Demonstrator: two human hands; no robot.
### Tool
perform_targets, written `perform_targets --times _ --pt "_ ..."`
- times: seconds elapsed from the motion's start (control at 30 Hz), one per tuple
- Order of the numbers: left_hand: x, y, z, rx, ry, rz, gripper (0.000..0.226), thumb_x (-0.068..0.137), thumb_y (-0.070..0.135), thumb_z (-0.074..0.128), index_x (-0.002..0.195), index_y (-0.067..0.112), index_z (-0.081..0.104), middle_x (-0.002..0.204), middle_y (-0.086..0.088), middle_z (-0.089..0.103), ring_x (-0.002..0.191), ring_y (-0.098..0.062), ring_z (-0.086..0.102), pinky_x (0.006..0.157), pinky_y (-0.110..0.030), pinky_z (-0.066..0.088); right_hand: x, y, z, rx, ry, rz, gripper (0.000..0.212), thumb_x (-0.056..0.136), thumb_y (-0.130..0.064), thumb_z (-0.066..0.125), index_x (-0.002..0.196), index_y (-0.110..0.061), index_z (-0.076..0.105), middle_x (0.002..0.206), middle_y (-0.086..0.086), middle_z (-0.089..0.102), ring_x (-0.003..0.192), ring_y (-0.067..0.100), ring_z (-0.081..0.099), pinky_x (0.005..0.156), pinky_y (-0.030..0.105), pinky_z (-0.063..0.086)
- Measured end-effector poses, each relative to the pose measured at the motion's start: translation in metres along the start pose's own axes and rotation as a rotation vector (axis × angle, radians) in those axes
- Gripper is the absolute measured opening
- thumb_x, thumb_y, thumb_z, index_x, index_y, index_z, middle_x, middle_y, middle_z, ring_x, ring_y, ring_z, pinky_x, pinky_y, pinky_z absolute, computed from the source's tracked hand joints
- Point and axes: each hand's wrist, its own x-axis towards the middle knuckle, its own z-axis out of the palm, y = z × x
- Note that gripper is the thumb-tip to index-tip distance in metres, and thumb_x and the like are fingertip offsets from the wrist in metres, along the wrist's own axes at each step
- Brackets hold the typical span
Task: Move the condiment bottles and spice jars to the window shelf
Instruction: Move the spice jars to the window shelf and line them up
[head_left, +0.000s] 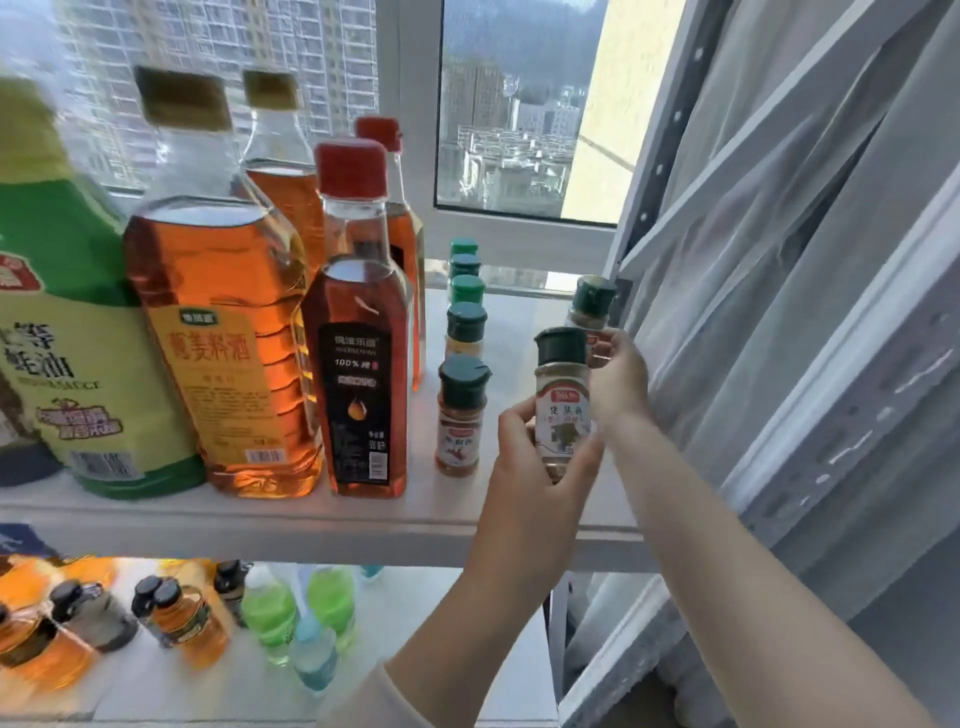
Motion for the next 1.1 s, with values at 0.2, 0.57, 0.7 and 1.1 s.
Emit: perform_targets --times 0.2,0.57,0.7,1.1 --pt "0.049 -0.004 0.020 -0.022 0.102 -0.057 0.037 0.088 0.033 0.055 0.120 0.025 0.038 0.093 0.011 0.057 0.077 0.000 0.057 0.064 -0.011 0.046 0.078 0.014 0.033 -0.011 -0.010 0.045 0.025 0.090 -0.005 0.047 0.114 -0.001 0.054 0.100 0.010 0.053 0.092 0.021 0.049 0.078 0.021 0.045" --pt "0.097 -0.014 0.036 -0.021 0.202 -0.070 0.029 0.088 0.027 0.056 0.112 0.025 0.040 0.088 0.009 0.057 0.067 0.001 0.056 0.057 -0.009 0.043 0.145 0.034 0.053 -0.096 0.110 0.070 0.035 0.077 -0.010 0.071 0.109 -0.003 0.057 0.113 0.013 0.065 0.092 0.018 0.057 0.076 0.020 0.037" --pt "0.100 -0.017 0.036 -0.021 0.211 -0.078 0.030 0.088 0.027 0.056 0.113 0.025 0.040 0.088 0.009 0.058 0.071 0.001 0.057 0.058 -0.008 0.042 0.155 0.039 0.060 -0.079 0.156 0.073 0.036 0.075 -0.010 0.073 0.107 -0.005 0.057 0.110 0.012 0.065 0.097 0.022 0.061 0.083 0.028 0.045" --pt "0.104 -0.017 0.033 -0.006 0.222 -0.088 0.030 0.089 0.022 0.055 0.114 0.023 0.039 0.083 0.009 0.057 0.061 0.010 0.054 0.055 -0.006 0.041 0.171 0.045 0.067 -0.145 0.145 0.033 0.052 0.068 -0.018 0.080 0.111 -0.007 0.053 0.113 0.007 0.062 0.094 0.018 0.059 0.079 0.020 0.041"
